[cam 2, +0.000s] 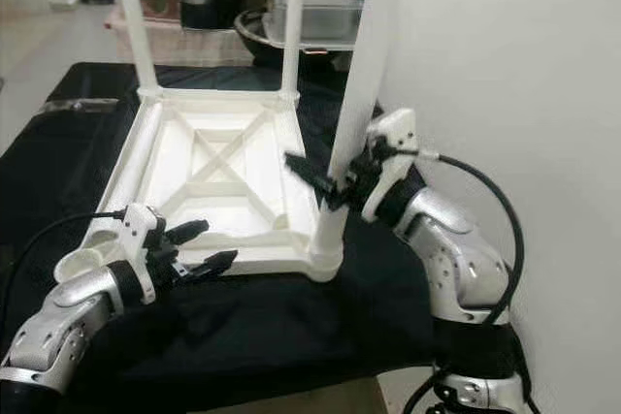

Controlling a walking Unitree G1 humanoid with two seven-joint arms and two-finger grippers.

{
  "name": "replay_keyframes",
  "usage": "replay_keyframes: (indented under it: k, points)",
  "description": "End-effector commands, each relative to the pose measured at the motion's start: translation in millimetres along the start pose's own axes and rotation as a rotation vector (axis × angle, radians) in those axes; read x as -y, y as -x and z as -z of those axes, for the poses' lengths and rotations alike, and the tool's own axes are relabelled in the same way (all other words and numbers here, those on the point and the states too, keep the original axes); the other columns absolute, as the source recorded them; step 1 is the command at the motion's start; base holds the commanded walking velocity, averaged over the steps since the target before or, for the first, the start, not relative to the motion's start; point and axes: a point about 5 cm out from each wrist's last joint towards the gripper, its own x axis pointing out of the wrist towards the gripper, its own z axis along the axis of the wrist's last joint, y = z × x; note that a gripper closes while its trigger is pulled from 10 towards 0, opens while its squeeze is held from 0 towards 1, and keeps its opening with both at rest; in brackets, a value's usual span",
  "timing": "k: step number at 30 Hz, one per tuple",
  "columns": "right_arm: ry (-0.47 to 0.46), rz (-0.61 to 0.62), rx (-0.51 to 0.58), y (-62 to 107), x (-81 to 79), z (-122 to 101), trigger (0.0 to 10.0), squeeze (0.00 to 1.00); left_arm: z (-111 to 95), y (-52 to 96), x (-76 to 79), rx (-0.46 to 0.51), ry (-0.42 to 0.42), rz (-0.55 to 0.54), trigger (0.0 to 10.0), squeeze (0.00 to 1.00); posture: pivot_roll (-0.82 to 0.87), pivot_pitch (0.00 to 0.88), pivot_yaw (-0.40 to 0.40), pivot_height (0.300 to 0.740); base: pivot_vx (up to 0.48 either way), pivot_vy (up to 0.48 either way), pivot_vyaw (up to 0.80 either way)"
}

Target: Building children table

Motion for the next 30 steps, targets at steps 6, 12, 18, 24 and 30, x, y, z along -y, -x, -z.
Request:
replay_keyframes:
  k: [6, 12, 18, 24, 30]
  points:
    - [-0.039, -0.176, -0.1, -13.6, -18.2, 28.4, 1.2, 0.0, 2.6, 2.6, 0.9, -0.006, 0.008, 0.002, 10.0, 0.0, 0.11, 0.0, -0.116, 0.74, 0.0, 0.0, 0.0]
    - [-0.056, 0.176, -0.192, -9.2, 26.6, 45.8, 0.0, 0.0, 3.8, 4.1, 1.0, -0.012, 0.009, 0.002, 10.0, 0.0, 0.1, 0.0, -0.109, 0.74, 0.0, 0.0, 0.0]
    - [-0.106, 0.418, -0.23, 3.7, 44.8, 58.1, 0.0, 0.0, 3.9, 2.9, 1.7, -0.014, 0.009, 0.007, 10.0, 0.0, 0.09, 0.0, -0.105, 0.74, 0.0, 0.0, 0.0]
    - [-0.149, 1.149, -0.272, 31.5, 16.3, 75.0, 0.0, 0.0, 3.3, 3.7, 1.5, -0.013, 0.012, 0.008, 10.0, 0.0, 0.09, 0.0, -0.105, 0.74, 0.0, 0.0, 0.0]
    - [-0.082, 1.091, -0.244, 10.4, -15.8, 62.9, 10.0, 0.0, 4.0, 2.4, 3.5, -0.013, 0.02, 0.013, 10.0, 0.0, 0.08, 0.0, -0.08, 0.74, 0.0, 0.0, 0.0]
